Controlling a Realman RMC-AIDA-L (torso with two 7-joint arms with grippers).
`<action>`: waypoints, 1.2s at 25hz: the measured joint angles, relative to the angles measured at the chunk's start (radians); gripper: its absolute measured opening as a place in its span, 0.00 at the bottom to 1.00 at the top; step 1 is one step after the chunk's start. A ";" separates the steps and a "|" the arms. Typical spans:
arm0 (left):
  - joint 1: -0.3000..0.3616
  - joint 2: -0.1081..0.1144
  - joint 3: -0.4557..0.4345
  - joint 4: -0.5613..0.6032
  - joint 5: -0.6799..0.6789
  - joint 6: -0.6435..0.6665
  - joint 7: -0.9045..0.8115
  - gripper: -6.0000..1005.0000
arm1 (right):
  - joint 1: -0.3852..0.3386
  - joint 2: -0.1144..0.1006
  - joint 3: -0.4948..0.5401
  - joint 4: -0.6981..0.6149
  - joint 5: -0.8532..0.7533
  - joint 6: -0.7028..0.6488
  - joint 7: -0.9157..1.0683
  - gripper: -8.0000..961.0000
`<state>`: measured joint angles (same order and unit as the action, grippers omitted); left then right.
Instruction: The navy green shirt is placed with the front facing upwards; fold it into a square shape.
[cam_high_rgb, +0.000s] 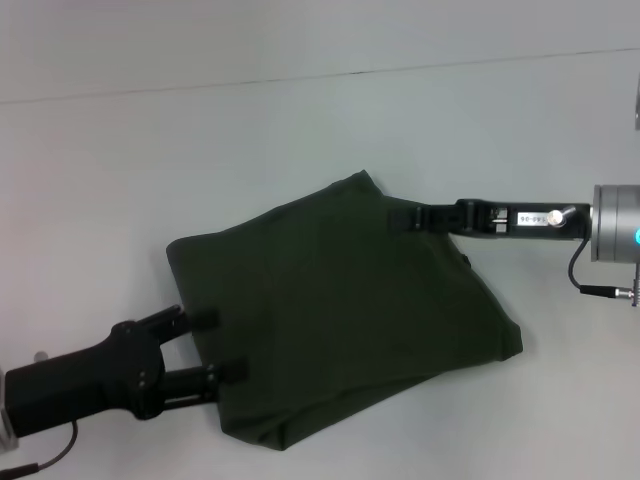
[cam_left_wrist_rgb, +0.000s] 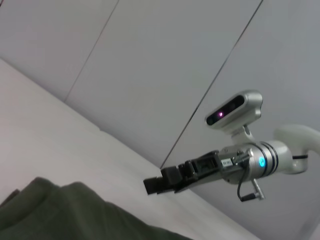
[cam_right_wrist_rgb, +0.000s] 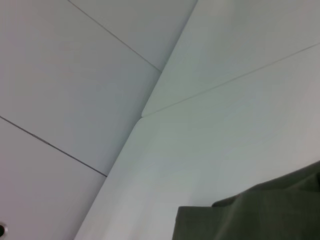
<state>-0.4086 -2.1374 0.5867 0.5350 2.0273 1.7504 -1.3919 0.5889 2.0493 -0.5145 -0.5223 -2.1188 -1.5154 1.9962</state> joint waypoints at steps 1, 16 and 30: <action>0.004 0.001 -0.002 0.002 0.009 0.001 0.000 0.96 | -0.002 -0.001 0.003 -0.002 0.009 -0.005 -0.007 0.57; 0.026 0.008 -0.006 0.108 0.209 0.019 -0.181 0.96 | -0.013 -0.029 0.006 -0.005 0.117 -0.064 -0.040 0.64; 0.016 -0.010 0.036 0.092 0.251 -0.070 -0.196 0.96 | -0.019 -0.035 0.013 -0.005 0.128 -0.072 -0.031 0.71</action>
<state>-0.3922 -2.1470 0.6228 0.6273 2.2788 1.6808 -1.5876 0.5700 2.0140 -0.5016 -0.5278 -1.9907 -1.5873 1.9649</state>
